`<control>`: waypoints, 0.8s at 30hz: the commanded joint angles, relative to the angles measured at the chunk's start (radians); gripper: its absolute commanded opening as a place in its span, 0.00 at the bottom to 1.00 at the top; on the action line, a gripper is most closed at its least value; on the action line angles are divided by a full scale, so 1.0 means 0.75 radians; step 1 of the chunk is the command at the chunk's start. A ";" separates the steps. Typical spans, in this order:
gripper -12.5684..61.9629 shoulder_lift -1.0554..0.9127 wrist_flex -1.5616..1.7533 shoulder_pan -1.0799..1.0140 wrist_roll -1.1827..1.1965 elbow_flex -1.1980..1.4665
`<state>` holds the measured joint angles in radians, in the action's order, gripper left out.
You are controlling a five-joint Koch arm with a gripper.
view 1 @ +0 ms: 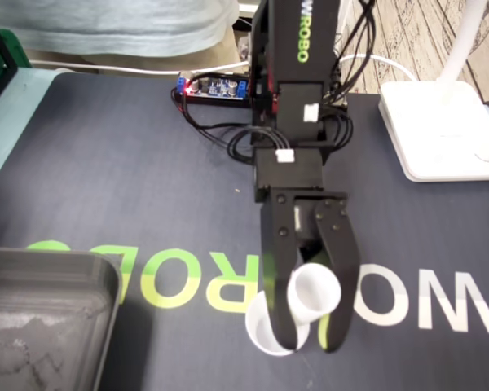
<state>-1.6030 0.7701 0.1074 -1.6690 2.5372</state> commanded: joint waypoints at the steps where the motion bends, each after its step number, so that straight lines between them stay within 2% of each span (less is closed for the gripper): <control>1: 0.21 0.000 0.131 -0.010 -0.006 -0.027; 4: 0.23 0.012 0.131 -0.018 -0.004 -0.033; 7: 0.32 0.035 0.131 -0.041 -0.002 -0.041; 13: 0.35 0.047 0.131 -0.070 -0.002 -0.039; 18: 0.42 0.047 0.143 -0.082 0.000 -0.039; 22: 0.50 0.020 0.200 -0.088 0.018 -0.027; 24: 0.51 -0.022 0.200 -0.088 0.020 -0.027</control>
<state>-1.5754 0.8330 0.0476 -1.6644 2.5372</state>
